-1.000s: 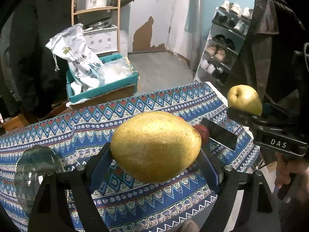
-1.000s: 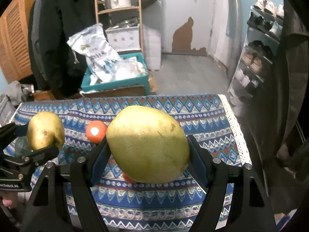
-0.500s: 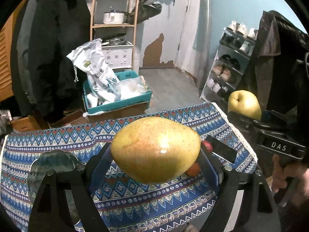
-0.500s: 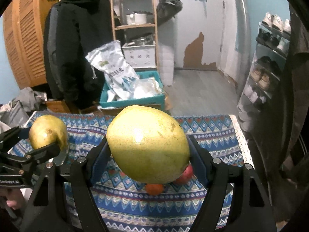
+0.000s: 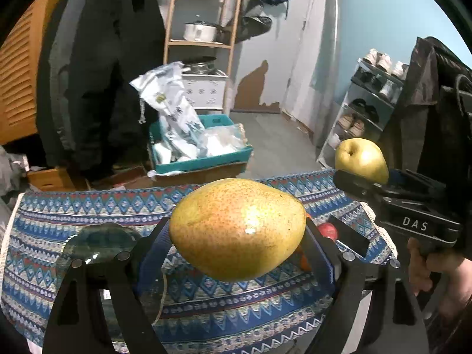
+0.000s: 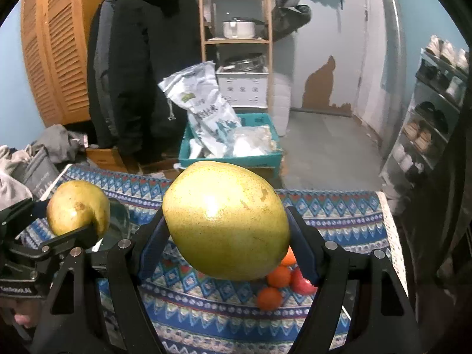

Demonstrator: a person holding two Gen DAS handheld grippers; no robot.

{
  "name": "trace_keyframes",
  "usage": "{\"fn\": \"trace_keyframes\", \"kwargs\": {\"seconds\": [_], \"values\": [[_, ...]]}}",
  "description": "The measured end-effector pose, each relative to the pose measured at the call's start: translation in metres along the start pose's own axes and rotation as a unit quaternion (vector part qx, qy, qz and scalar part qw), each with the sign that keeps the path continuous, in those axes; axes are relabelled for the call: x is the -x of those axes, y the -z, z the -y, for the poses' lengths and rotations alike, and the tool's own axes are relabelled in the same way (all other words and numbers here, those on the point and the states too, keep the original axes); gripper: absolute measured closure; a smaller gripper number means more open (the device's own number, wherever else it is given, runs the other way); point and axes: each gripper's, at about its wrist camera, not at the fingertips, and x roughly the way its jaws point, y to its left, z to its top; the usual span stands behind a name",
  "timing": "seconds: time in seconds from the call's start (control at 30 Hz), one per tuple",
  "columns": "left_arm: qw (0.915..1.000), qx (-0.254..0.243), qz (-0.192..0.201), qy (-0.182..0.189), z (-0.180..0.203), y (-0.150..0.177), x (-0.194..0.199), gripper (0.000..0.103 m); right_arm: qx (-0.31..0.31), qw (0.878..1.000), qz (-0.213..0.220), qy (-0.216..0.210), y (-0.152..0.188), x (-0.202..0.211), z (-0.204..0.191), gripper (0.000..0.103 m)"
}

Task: Organize fruits
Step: 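Lift and carry both pears toward the dark green glass bowl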

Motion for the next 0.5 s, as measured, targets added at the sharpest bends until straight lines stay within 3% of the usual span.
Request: {"fn": "trace_keyframes", "kwargs": {"seconds": [0.5], "values": [[0.9972,0.054,0.007,-0.052,-0.073,0.005,0.016,0.017,0.035,0.998,-0.012,-0.051,-0.023,-0.035,-0.072,0.028]]}}
